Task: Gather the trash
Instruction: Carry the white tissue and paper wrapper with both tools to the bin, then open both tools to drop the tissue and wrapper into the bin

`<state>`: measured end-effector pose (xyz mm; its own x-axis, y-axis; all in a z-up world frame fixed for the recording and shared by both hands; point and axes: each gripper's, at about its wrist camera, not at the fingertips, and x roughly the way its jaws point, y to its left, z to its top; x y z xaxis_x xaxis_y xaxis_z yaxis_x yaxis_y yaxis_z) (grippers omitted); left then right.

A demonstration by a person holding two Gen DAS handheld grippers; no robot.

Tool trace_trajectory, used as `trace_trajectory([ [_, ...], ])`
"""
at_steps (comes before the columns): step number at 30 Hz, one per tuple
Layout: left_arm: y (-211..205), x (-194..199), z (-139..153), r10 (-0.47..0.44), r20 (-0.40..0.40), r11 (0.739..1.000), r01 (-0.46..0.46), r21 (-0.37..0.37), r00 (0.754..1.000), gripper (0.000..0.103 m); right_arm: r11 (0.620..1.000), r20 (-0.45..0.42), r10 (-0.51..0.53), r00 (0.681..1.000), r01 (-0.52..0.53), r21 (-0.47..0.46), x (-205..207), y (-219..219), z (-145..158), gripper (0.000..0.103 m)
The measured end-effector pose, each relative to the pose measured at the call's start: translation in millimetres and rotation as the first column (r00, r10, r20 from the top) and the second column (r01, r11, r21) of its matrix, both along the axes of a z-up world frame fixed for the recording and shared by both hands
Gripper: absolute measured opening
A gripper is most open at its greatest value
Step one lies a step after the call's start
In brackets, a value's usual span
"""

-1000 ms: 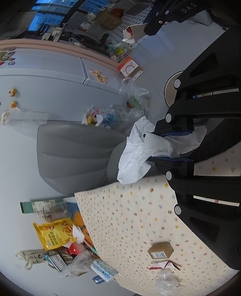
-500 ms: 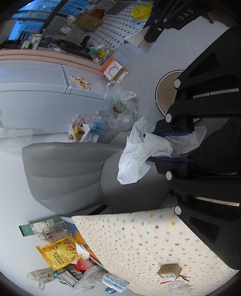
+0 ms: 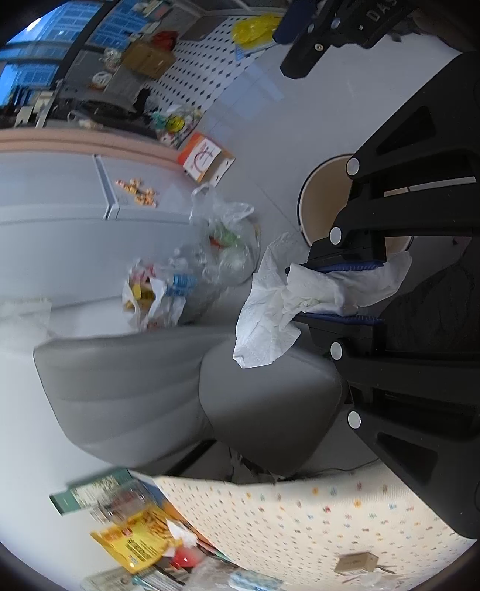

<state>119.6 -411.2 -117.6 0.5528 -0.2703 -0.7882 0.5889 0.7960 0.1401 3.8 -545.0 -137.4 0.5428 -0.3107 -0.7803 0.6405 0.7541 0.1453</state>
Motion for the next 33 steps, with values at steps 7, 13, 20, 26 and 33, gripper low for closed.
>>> trace_trajectory([
  [7, -37, -21, -13, -0.089, -0.042, 0.996, 0.09, 0.017, 0.995, 0.018, 0.995, 0.005, -0.091, 0.996, 0.092, -0.028, -37, -27, 4, 0.069],
  [13, -57, -36, -22, -0.136, -0.087, 0.99, 0.138, 0.016, 0.987, 0.02, 0.989, -0.004, -0.148, 0.989, 0.148, -0.022, -61, -45, -2, 0.069],
  [20, -70, -44, -33, -0.158, -0.141, 0.987, 0.159, -0.005, 0.977, 0.035, 0.984, -0.008, -0.18, 0.984, 0.18, -0.011, -74, -54, -11, 0.071],
  [26, -68, -46, -28, -0.163, -0.145, 0.986, 0.158, -0.044, 0.976, 0.06, 0.98, -0.003, -0.197, 0.98, 0.197, -0.002, -81, -62, -15, 0.071],
  [33, -67, -46, -27, -0.167, -0.169, 0.985, 0.156, -0.077, 0.971, 0.072, 0.981, 0.005, -0.196, 0.981, 0.196, -0.002, -79, -61, -15, 0.071],
])
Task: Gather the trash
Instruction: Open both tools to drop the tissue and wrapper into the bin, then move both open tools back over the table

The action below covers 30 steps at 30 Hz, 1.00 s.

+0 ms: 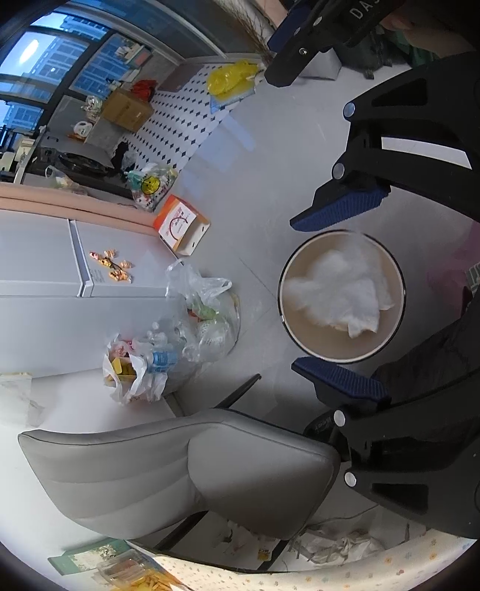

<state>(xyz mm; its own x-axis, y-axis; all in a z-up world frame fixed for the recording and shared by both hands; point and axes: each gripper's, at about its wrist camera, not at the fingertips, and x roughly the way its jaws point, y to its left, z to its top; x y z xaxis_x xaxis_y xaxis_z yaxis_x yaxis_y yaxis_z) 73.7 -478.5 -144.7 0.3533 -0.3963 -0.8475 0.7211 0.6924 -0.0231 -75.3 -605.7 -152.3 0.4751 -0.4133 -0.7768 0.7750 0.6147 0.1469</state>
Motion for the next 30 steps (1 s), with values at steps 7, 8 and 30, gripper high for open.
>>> trace_trajectory([
  [7, 4, 2, 3, 0.015, 0.025, 1.0, -0.015, 0.015, 1.0, 0.074, 1.0, 0.003, -0.004, 1.0, 0.004, 0.003, -2, -1, 3, 0.071],
  [8, 6, 4, 5, 0.022, 0.034, 1.0, -0.022, 0.016, 0.999, 0.075, 1.0, 0.005, 0.0, 1.0, 0.0, 0.001, -1, 0, 5, 0.071],
  [30, 160, 55, 81, 0.333, 0.158, 0.941, -0.316, -0.123, 0.93, 0.097, 0.971, 0.067, 0.226, 0.972, -0.22, -0.094, 71, 102, 64, 0.095],
])
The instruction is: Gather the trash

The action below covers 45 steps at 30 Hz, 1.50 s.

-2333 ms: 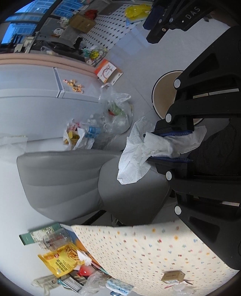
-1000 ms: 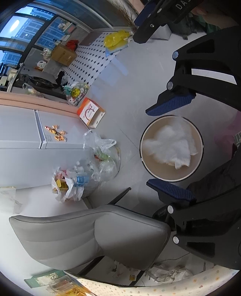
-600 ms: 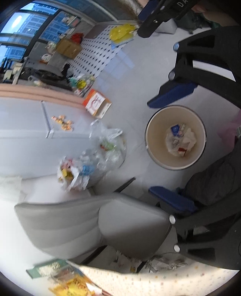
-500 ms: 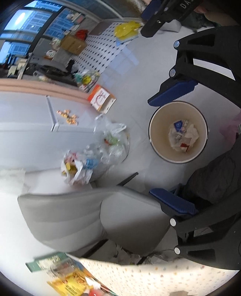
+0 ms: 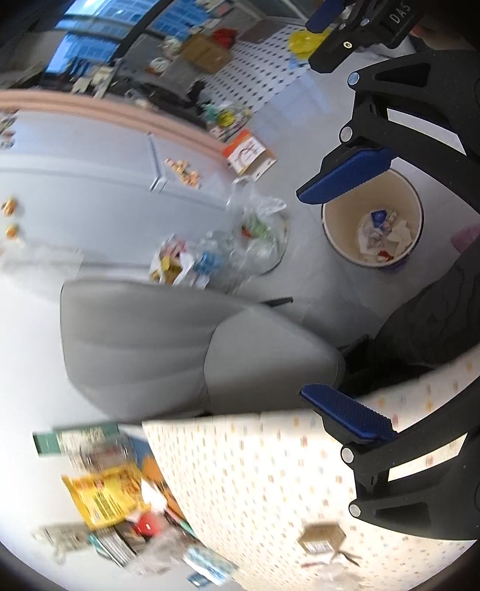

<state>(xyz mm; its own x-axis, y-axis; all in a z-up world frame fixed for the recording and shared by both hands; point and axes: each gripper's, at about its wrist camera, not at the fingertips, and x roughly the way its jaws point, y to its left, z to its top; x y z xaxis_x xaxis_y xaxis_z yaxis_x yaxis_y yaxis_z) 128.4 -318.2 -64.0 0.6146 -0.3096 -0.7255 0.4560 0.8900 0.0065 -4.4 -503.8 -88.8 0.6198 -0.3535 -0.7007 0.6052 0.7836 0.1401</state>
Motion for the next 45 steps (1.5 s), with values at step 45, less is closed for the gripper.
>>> trace_trajectory([
  [45, 359, 8, 26, 0.533, 0.067, 0.846, -0.528, -0.079, 0.844, 0.097, 0.829, 0.0, 0.55, 0.835, -0.545, -0.127, 112, 323, 58, 0.095],
])
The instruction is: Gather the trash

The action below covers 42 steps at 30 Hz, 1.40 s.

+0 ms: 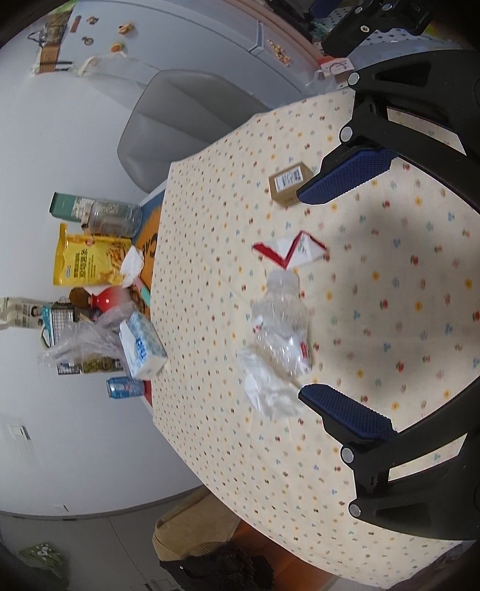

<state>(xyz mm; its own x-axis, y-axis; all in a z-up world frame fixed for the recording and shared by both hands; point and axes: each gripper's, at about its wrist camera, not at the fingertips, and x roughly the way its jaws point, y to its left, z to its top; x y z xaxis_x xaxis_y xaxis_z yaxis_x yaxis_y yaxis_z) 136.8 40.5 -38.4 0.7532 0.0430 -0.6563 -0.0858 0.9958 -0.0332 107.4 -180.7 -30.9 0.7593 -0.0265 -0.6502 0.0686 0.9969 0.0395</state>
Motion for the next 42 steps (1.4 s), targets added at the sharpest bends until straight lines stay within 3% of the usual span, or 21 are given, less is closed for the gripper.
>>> trace_trajectory([
  [15, 49, 0, -20, 0.05, -0.047, 0.999, -0.05, 0.005, 0.998, 0.096, 0.995, -0.038, 0.095, 0.995, -0.097, -0.03, 16, 55, -12, 0.095],
  [22, 64, 13, -36, 0.05, -0.101, 0.998, -0.047, 0.032, 0.994, 0.085, 0.992, -0.06, 0.117, 0.991, -0.119, -0.033, 28, 74, -23, 0.095],
  [26, 60, 22, -41, 0.03, -0.117, 0.998, -0.024, 0.055, 0.993, 0.08, 0.993, -0.08, 0.113, 0.99, -0.116, -0.025, 36, 76, -31, 0.095],
  [34, 35, 43, -50, -0.017, -0.157, 0.989, 0.04, 0.146, 0.987, 0.08, 0.996, -0.096, 0.09, 0.991, -0.092, -0.015, 51, 67, -35, 0.095],
  [42, 21, 61, -53, -0.043, -0.18, 0.982, 0.075, 0.172, 0.983, 0.086, 0.997, -0.105, 0.069, 0.992, -0.071, -0.01, 61, 60, -37, 0.095],
])
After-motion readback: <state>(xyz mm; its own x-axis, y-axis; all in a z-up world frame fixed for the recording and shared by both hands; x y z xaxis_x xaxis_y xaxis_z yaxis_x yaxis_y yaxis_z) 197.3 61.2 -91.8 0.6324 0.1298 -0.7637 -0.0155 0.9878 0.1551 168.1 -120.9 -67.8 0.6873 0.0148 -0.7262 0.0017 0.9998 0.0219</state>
